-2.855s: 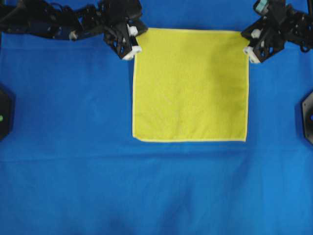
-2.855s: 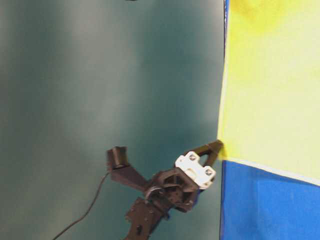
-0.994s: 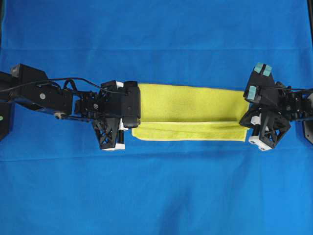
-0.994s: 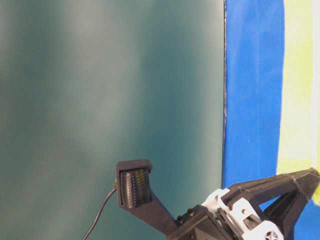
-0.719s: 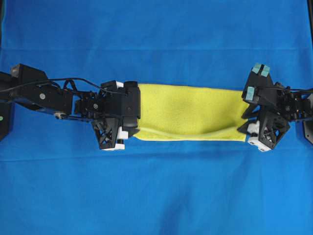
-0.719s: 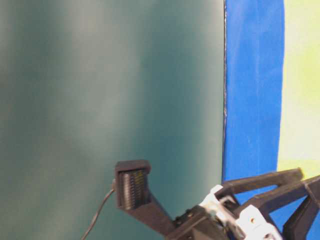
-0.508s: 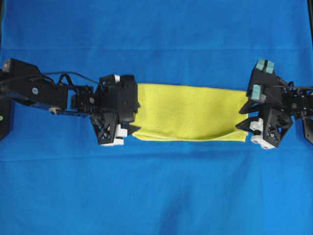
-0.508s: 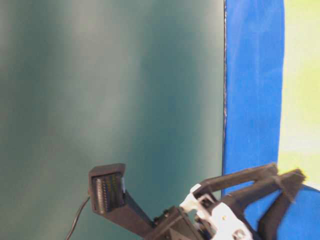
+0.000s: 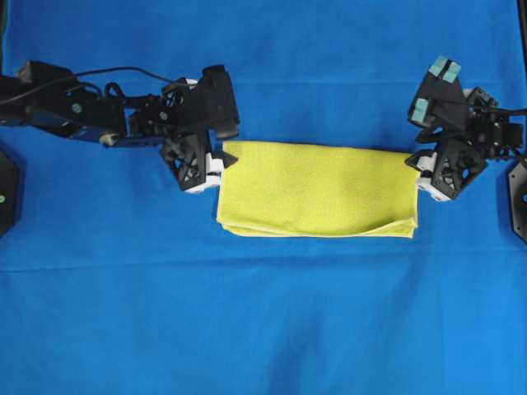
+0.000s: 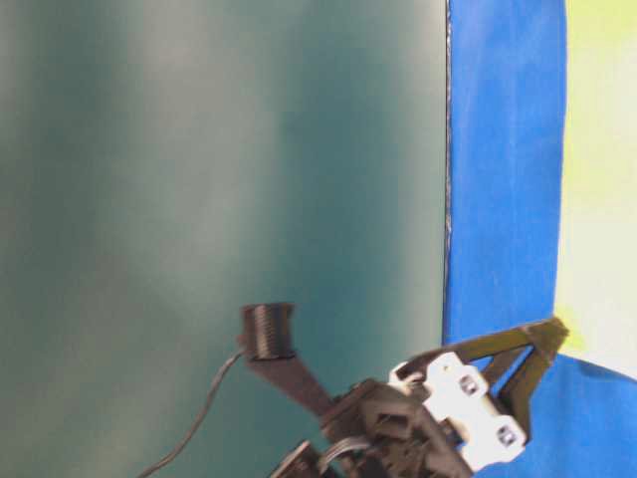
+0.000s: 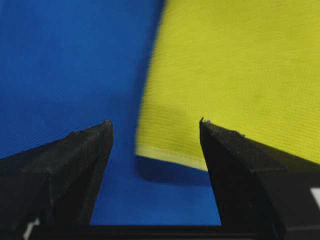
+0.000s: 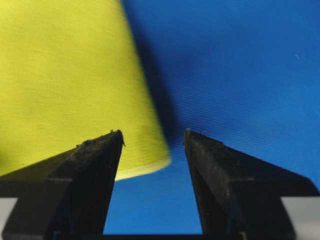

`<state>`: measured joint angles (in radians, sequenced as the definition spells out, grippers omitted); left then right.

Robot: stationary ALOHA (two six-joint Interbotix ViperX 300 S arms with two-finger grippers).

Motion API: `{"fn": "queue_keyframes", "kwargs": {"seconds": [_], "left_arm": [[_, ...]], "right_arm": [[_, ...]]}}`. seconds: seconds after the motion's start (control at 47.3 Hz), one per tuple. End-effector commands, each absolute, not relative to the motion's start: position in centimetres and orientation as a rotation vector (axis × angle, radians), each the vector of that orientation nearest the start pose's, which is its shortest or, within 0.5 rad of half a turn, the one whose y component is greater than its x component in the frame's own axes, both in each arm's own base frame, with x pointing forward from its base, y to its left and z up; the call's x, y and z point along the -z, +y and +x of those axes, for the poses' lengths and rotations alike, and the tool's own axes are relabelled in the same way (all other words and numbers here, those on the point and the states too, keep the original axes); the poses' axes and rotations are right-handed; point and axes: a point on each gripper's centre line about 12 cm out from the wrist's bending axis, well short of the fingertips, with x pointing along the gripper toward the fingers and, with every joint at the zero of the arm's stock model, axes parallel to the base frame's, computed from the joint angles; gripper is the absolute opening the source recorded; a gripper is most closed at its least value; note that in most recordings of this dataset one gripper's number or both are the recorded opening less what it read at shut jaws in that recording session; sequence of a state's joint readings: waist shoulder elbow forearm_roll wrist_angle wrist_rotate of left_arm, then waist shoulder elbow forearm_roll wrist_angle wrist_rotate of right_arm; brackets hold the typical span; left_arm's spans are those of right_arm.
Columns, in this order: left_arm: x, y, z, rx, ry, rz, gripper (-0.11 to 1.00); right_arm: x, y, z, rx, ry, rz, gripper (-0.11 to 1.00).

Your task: Fold the yellow towel.

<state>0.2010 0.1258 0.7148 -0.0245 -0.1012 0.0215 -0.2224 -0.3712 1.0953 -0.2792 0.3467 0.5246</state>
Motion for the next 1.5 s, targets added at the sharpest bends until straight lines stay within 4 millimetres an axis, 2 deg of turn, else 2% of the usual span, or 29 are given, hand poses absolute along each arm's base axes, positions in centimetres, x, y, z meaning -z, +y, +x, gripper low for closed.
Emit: {"fn": "queue_keyframes", "kwargs": {"seconds": [0.0, 0.296, 0.592, 0.719, 0.804, 0.952, 1.015, 1.058, 1.248, 1.375, 1.481], "left_arm": [[-12.0, 8.2, 38.5, -0.203, 0.703, -0.074, 0.67], [-9.4, 9.4, 39.1, -0.209, 0.736, -0.034, 0.66], [-9.1, 9.5, 38.8, -0.21, 0.754, -0.035, 0.66], [-9.0, 9.3, 38.4, -0.204, 0.801, -0.041, 0.6], [-9.3, 9.3, 38.2, -0.2, 0.825, -0.04, 0.51], [-9.2, 9.2, 38.0, -0.188, 0.851, -0.025, 0.15], [-9.2, 9.2, 38.0, -0.188, 0.857, -0.026, 0.03], [-9.2, 9.2, 38.0, -0.19, 0.856, -0.032, 0.02], [-10.5, 9.2, 38.1, -0.194, 0.846, -0.038, 0.02], [-13.0, 9.0, 37.9, -0.193, 0.835, -0.043, 0.02], [-15.4, 8.6, 37.9, -0.189, 0.812, -0.047, 0.02]], "right_arm": [[-12.1, -6.6, 22.4, 0.43, 1.02, 0.303, 0.57], [-10.1, -7.7, 22.5, 0.448, 1.051, 0.313, 0.57], [-9.4, -7.7, 22.8, 0.437, 1.055, 0.313, 0.57], [-9.4, -7.7, 22.7, 0.44, 1.061, 0.312, 0.54], [-9.5, -7.7, 22.7, 0.44, 1.059, 0.311, 0.42], [-9.5, -7.7, 22.7, 0.435, 1.054, 0.307, 0.03], [-9.6, -7.7, 22.7, 0.435, 1.051, 0.307, 0.02], [-9.6, -7.7, 22.8, 0.436, 1.049, 0.31, 0.02], [-10.7, -7.8, 22.8, 0.443, 1.023, 0.305, 0.02], [-12.5, -7.9, 22.5, 0.46, 0.985, 0.299, 0.02], [-15.1, -8.1, 22.2, 0.479, 0.935, 0.285, 0.02]]}}
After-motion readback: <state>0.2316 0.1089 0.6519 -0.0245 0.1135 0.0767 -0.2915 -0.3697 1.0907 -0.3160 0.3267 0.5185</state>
